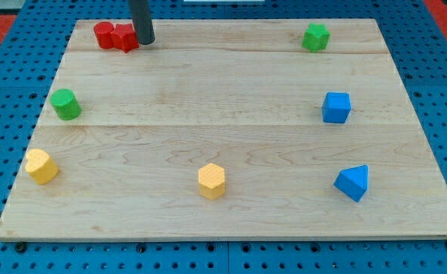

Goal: Point your arm towards the center

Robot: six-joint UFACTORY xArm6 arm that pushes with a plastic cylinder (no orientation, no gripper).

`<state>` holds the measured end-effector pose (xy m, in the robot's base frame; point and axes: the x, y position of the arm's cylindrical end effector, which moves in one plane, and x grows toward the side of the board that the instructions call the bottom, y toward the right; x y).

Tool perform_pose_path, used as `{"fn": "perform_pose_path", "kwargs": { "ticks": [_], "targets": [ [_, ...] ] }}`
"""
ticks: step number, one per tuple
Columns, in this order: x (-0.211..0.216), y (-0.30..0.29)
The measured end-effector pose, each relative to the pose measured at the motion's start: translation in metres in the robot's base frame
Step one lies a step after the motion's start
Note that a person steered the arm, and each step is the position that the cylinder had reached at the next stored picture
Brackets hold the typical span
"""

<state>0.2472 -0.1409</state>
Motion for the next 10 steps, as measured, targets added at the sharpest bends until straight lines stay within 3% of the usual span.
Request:
{"fn": "perform_pose_path", "kwargs": {
  "ticks": [3,5,8,9,10],
  "targets": [
    [0.013,0.007],
    [0.102,0.012],
    [0.108,-0.001],
    [0.059,0.105],
    [0.059,0.183]
  ]
}}
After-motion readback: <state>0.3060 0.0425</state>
